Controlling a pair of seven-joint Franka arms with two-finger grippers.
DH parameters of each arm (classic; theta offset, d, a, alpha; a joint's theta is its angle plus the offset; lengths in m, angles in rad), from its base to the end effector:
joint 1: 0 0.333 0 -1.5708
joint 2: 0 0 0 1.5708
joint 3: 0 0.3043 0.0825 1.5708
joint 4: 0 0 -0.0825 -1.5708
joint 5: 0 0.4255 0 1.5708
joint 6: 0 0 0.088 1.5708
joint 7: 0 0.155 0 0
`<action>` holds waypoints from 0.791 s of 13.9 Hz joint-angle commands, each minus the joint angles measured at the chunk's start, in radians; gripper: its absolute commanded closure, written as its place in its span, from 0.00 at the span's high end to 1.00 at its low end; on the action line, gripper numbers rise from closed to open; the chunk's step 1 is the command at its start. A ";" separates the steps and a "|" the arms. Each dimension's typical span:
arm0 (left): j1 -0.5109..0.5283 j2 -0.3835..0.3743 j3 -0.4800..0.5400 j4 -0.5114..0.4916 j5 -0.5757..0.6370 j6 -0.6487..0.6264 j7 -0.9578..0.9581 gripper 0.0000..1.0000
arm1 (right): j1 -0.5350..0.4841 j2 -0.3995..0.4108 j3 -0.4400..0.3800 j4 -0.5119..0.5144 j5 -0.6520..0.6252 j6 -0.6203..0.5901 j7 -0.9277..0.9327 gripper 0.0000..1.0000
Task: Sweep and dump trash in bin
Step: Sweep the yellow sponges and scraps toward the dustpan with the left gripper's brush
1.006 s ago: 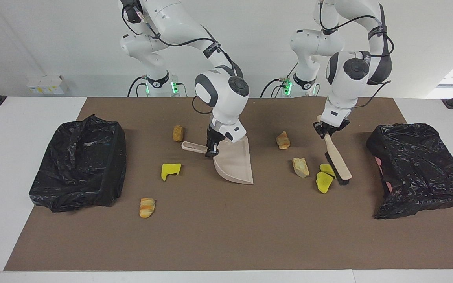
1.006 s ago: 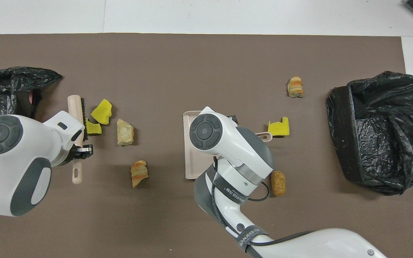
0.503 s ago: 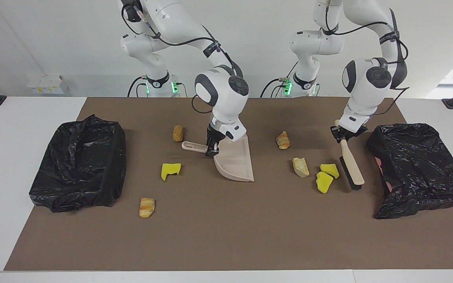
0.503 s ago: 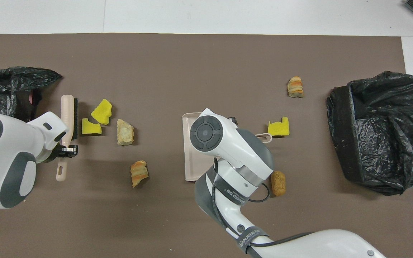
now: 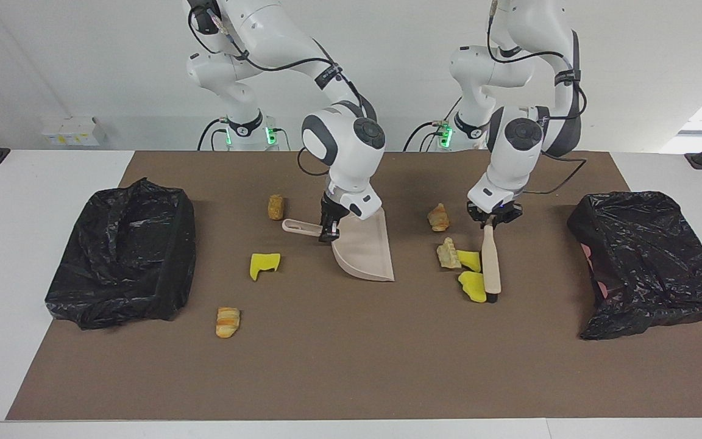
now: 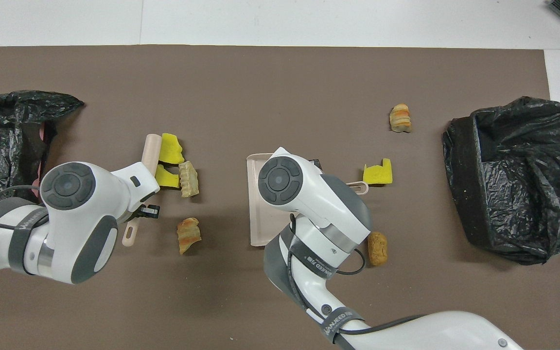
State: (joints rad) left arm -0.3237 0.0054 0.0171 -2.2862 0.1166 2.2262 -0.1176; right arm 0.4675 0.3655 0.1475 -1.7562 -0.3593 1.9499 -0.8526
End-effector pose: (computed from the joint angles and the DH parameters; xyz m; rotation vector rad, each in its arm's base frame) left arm 0.5137 -0.1542 0.2579 -3.0127 0.3987 0.0682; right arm 0.5597 0.3434 0.2740 1.9821 2.0909 -0.2813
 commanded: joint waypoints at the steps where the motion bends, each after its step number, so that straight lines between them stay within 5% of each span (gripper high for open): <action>1: -0.095 -0.019 0.014 -0.021 -0.064 0.004 -0.007 0.00 | -0.006 -0.020 0.004 -0.034 0.026 0.023 -0.026 0.00; 11: -0.411 -0.016 0.012 -0.009 -0.248 0.021 -0.200 0.00 | -0.006 -0.020 0.004 -0.034 0.026 0.021 -0.016 0.00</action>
State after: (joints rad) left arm -0.7038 0.0007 0.0125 -2.2858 -0.0987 2.2336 -0.3241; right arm 0.4675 0.3655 0.1475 -1.7566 -0.3586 1.9500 -0.8526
